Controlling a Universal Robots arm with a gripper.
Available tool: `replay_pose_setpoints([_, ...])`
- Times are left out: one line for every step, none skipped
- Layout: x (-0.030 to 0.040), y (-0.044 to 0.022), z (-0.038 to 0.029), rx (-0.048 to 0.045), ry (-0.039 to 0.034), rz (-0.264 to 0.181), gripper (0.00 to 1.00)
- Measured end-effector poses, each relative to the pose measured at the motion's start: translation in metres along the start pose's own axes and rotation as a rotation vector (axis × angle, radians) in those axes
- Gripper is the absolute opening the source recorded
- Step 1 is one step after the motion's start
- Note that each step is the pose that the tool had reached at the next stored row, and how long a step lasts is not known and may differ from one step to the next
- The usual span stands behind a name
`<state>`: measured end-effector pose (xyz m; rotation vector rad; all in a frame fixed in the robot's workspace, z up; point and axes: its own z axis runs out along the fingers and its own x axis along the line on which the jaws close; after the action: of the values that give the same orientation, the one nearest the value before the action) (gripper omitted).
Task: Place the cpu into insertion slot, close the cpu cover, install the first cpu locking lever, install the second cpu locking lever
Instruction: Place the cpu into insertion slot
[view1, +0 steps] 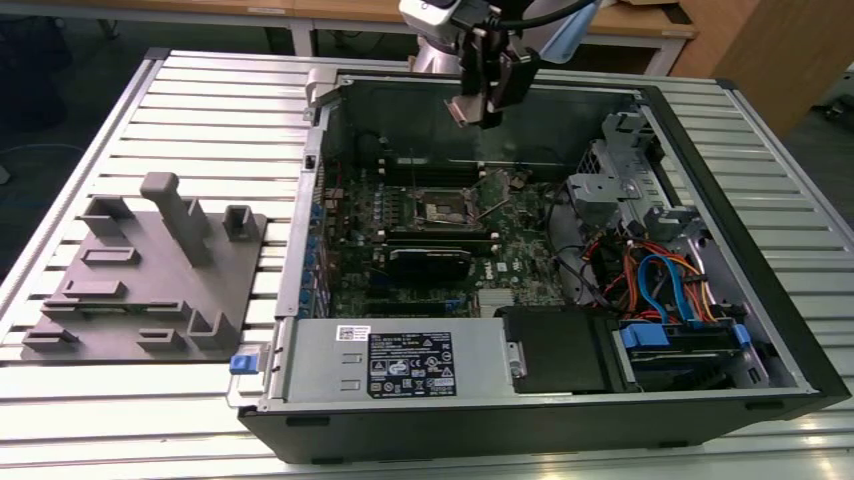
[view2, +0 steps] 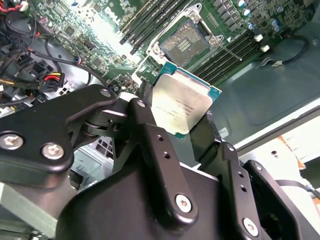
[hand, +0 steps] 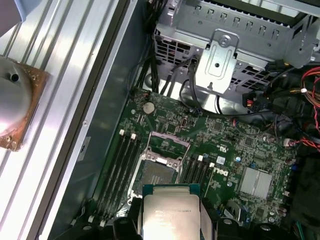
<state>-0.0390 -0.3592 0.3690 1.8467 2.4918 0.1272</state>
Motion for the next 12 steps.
replay_pose_setpoints([0.0000, 0.0000, 0.0002, -0.0002, -0.0012, 0.013, 0.54])
replay_pose_setpoints([0.0000, -0.0001, 0.0006, -0.0005, -0.0023, 0.026, 0.54])
replay_pose_setpoints([0.0000, -0.0001, 0.0008, -0.0007, -0.0036, 0.040, 0.54])
replay_pose_setpoints([0.0000, -0.0001, 0.0009, -0.0009, -0.0045, 0.050, 0.54])
replay_pose_setpoints([0.0000, -0.0001, 0.0012, -0.0011, -0.0056, 0.062, 0.54])
replay_pose_setpoints([0.0000, -0.0001, 0.0013, -0.0013, -0.0066, 0.073, 0.54])
replay_pose_setpoints([0.0000, -0.0001, 0.0014, -0.0014, -0.0076, 0.084, 0.54])
replay_pose_setpoints([0.0000, -0.0001, 0.0015, -0.0016, -0.0085, 0.094, 0.54])
replay_pose_setpoints([-0.0001, -0.0001, 0.0016, -0.0018, -0.0094, 0.104, 0.54])
replay_pose_setpoints([-0.0001, -0.0002, 0.0016, -0.0020, -0.0101, 0.114, 0.54])
replay_pose_setpoints([-0.0001, -0.0001, 0.0016, -0.0020, -0.0104, 0.117, 0.54])
replay_pose_setpoints([-0.0001, -0.0002, 0.0016, -0.0021, -0.0104, 0.117, 0.54])
